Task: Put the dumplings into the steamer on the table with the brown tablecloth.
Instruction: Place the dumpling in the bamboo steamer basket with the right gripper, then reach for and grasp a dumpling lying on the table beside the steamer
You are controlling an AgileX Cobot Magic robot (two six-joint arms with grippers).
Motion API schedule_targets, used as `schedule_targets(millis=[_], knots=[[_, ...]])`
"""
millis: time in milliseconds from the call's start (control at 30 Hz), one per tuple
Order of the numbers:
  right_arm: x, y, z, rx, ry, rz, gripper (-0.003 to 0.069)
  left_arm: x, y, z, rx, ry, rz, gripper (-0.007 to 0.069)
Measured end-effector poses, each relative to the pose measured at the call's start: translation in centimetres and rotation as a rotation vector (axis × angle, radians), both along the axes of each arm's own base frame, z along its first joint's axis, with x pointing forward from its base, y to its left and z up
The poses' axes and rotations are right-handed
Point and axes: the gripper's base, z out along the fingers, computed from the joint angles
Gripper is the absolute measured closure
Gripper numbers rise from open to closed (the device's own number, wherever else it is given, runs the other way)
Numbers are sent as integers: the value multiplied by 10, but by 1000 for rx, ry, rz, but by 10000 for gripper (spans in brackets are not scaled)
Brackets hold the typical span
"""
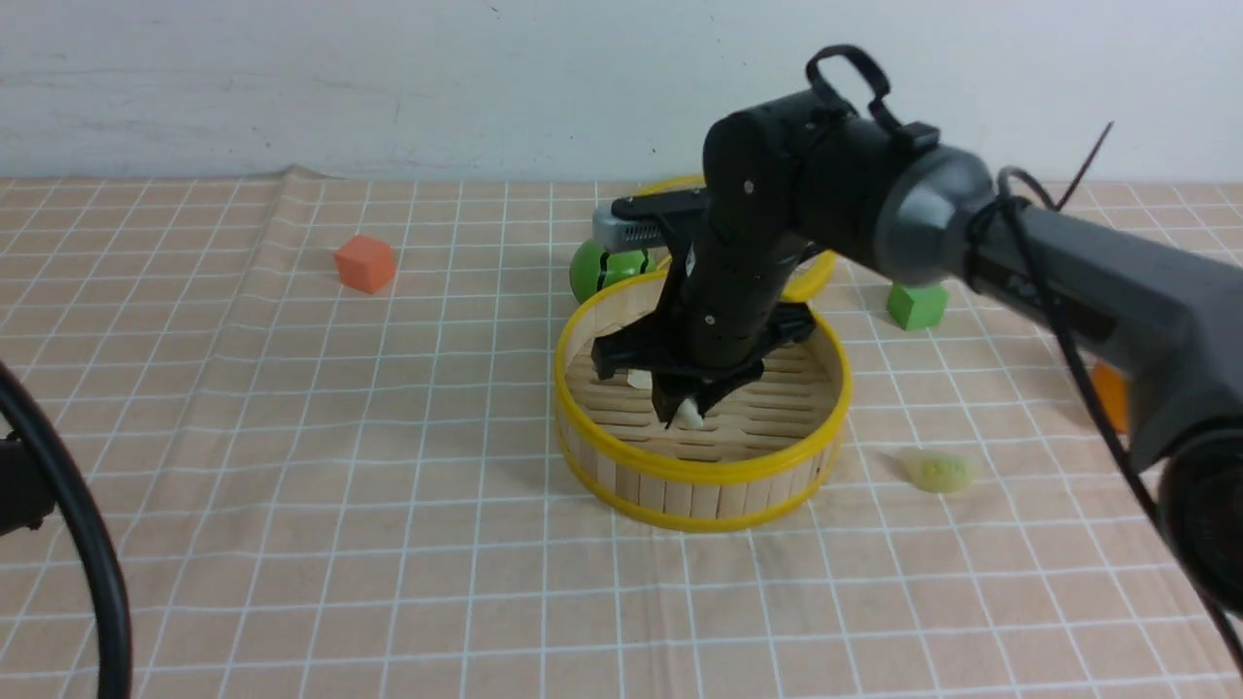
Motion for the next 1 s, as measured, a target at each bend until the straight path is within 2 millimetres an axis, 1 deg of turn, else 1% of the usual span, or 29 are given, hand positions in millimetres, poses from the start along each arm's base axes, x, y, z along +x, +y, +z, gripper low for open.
schedule_targets(millis=[100, 167, 267, 300, 333, 367, 400, 433, 467, 500, 567, 600, 633, 667, 700, 733, 767, 800, 833, 900, 933, 967, 1000], knots=[[6, 4, -17, -13, 22, 0, 438, 0, 0, 0, 4, -2, 2, 638], [7, 4, -21, -17, 29, 0, 429, 0, 1, 0, 8, -5, 4, 638], [7, 5, -20, -17, 29, 1, 354, 1, 2, 0, 20, -12, 10, 635], [7, 4, -19, -19, 31, 1, 296, 1, 2, 0, 23, -14, 11, 634], [7, 4, -18, -23, 31, 7, 263, 1, 2, 0, 24, -15, 12, 634], [6, 4, -18, -26, 34, 8, 246, 1, 2, 0, 25, -16, 12, 634], [4, 2, -10, -40, 35, 30, 186, 1, 2, 0, 24, -16, 12, 634], [1, 0, 0, -51, 30, 54, 148, 1, 2, 0, 24, -17, 12, 634], [0, -1, 2, -56, 28, 63, 137, 1, 2, 0, 24, -17, 12, 634], [-5, -5, 16, -75, 23, 100, 105, 1, 2, 1, 23, -18, 12, 634], [-11, -9, 41, -80, -19, 147, 84, 1, 2, 1, 23, -18, 12, 634], [-13, -12, 49, -82, -38, 162, 80, 1, 2, 1, 23, -19, 12, 634], [-16, -17, 64, -77, -69, 179, 79, 1, 2, 1, 21, -23, 11, 632], [-18, -22, 71, -75, -79, 180, 80, 2, 2, 1, 20, -24, 11, 631], [-22, -30, 83, -67, -98, 181, 82, 2, 2, 1, 18, -28, 10, 631], [-22, -34, 87, -65, -101, 175, 83, 2, 2, 1, 18, -28, 10, 630], [-24, -45, 93, -62, -105, 162, 86, 2, 2, 1, 17, -28, 10, 630], [-26, -61, 99, -64, -102, 144, 92, 2, 2, 1, 17, -29, 10, 630], [-27, -79, 101, -75, -93, 131, 97, 2, 2, 2, 16, -30, 10, 628], [-28, -104, 100, -95, -75, 121, 104, 1, 1, 2, 11, -28, 8, 627], [-28, -126, 96, -117, -54, 119, 106, 1, 1, 2, 7, -27, 6, 627], [-27, -140, 91, -134, -38, 122, 107, 1, 1, 2, 3, -26, 4, 627], [-27, -150, 86, -146, -23, 128, 108, 1, 0, 2, 0, -23, 3, 627]])
